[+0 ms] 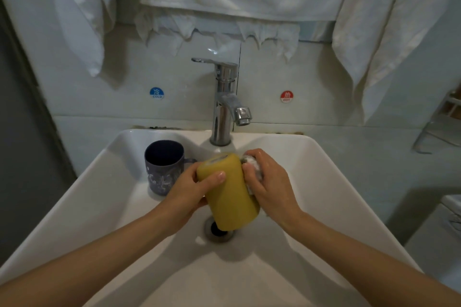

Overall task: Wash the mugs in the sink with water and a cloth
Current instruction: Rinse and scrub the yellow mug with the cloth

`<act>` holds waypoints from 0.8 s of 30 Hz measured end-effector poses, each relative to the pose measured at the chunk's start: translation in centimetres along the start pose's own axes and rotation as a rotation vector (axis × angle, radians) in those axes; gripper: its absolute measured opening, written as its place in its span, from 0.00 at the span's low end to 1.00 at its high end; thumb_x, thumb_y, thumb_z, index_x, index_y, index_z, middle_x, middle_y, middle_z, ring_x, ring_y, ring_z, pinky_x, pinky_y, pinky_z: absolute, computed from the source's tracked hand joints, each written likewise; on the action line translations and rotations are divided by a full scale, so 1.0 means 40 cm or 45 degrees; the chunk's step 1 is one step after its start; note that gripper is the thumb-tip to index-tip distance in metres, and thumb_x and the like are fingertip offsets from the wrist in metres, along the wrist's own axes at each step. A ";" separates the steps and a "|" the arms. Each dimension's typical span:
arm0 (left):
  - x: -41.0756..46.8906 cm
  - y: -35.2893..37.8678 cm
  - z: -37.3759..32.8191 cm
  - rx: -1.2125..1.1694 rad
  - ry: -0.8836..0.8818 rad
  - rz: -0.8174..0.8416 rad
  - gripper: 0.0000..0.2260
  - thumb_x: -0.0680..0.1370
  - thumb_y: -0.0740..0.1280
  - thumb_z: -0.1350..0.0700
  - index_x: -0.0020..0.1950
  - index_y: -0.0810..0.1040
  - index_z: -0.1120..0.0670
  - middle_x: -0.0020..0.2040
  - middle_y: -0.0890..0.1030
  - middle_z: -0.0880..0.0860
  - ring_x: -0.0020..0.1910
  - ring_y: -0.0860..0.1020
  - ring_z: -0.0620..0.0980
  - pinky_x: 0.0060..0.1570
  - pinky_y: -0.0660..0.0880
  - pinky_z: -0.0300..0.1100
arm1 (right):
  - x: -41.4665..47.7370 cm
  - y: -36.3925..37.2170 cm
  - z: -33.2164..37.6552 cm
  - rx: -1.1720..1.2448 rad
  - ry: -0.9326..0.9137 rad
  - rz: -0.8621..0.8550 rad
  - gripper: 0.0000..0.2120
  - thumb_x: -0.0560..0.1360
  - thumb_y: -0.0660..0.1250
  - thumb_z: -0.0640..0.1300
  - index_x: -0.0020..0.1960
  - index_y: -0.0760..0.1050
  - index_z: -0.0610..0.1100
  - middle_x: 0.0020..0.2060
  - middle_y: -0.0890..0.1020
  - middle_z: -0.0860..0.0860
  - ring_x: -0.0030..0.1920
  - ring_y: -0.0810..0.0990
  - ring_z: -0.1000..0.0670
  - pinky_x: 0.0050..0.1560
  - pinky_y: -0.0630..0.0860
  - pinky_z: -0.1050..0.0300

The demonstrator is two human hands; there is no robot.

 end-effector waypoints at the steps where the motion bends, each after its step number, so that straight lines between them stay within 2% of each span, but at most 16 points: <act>1: -0.002 0.005 -0.005 -0.008 0.016 0.044 0.26 0.63 0.70 0.49 0.60 0.70 0.50 0.58 0.77 0.52 0.55 0.78 0.50 0.49 0.78 0.47 | 0.002 -0.004 0.004 -0.025 -0.023 -0.030 0.20 0.74 0.49 0.62 0.50 0.70 0.50 0.42 0.76 0.55 0.41 0.75 0.58 0.42 0.71 0.70; 3: -0.002 0.010 -0.011 -0.039 0.032 0.107 0.24 0.64 0.68 0.52 0.59 0.70 0.49 0.57 0.77 0.52 0.54 0.78 0.50 0.49 0.78 0.46 | 0.009 -0.011 0.012 -0.070 -0.051 -0.059 0.19 0.74 0.48 0.62 0.46 0.69 0.50 0.37 0.75 0.54 0.38 0.75 0.56 0.39 0.72 0.65; 6: -0.002 0.014 -0.010 -0.075 0.021 0.153 0.24 0.65 0.68 0.53 0.61 0.69 0.50 0.59 0.76 0.52 0.57 0.77 0.53 0.54 0.77 0.50 | 0.017 -0.017 0.017 -0.128 -0.047 -0.069 0.21 0.74 0.46 0.63 0.42 0.68 0.49 0.34 0.75 0.54 0.36 0.75 0.55 0.39 0.73 0.62; 9: 0.000 0.017 -0.004 -0.042 -0.003 0.139 0.28 0.63 0.69 0.48 0.61 0.68 0.49 0.60 0.75 0.52 0.58 0.76 0.51 0.55 0.76 0.51 | 0.025 -0.024 0.022 -0.213 -0.048 -0.063 0.20 0.75 0.47 0.62 0.40 0.68 0.48 0.33 0.74 0.53 0.36 0.74 0.53 0.40 0.73 0.58; 11: 0.006 0.014 -0.004 0.100 0.001 0.069 0.33 0.60 0.69 0.43 0.63 0.67 0.48 0.60 0.74 0.50 0.55 0.76 0.48 0.50 0.77 0.46 | 0.029 -0.027 0.028 -0.275 -0.058 -0.029 0.19 0.76 0.49 0.60 0.40 0.68 0.47 0.33 0.74 0.52 0.36 0.74 0.51 0.40 0.73 0.54; 14: 0.012 0.003 -0.014 0.329 0.033 -0.012 0.37 0.59 0.69 0.41 0.66 0.64 0.46 0.59 0.71 0.47 0.55 0.74 0.48 0.43 0.78 0.40 | 0.028 -0.024 0.046 -0.390 -0.180 0.013 0.21 0.75 0.46 0.62 0.41 0.68 0.48 0.34 0.74 0.52 0.35 0.74 0.50 0.38 0.74 0.54; 17: 0.006 0.009 -0.021 0.388 0.075 0.036 0.33 0.60 0.70 0.43 0.64 0.67 0.44 0.58 0.72 0.45 0.56 0.75 0.49 0.46 0.80 0.45 | 0.021 -0.034 0.051 -0.480 -0.413 -0.085 0.25 0.79 0.47 0.61 0.45 0.74 0.44 0.36 0.78 0.49 0.32 0.76 0.50 0.30 0.77 0.53; 21: 0.007 -0.003 -0.025 0.227 0.063 -0.013 0.33 0.58 0.72 0.44 0.62 0.69 0.46 0.58 0.74 0.48 0.56 0.76 0.50 0.47 0.80 0.48 | 0.021 -0.062 0.031 -0.327 -0.334 -0.074 0.31 0.78 0.41 0.64 0.53 0.75 0.45 0.44 0.78 0.51 0.40 0.75 0.54 0.36 0.76 0.56; 24: 0.006 0.001 -0.023 0.136 0.022 0.021 0.32 0.59 0.71 0.45 0.61 0.69 0.46 0.59 0.73 0.48 0.55 0.76 0.49 0.48 0.80 0.49 | 0.028 -0.071 0.022 -0.336 -0.334 -0.145 0.31 0.78 0.41 0.64 0.48 0.75 0.44 0.40 0.78 0.51 0.35 0.75 0.53 0.32 0.74 0.58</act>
Point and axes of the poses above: each hand's wrist, its own x-axis towards the middle knuckle, its own y-axis out of the palm, z = x × y, the point moved 5 cm from there along x, towards the middle knuckle
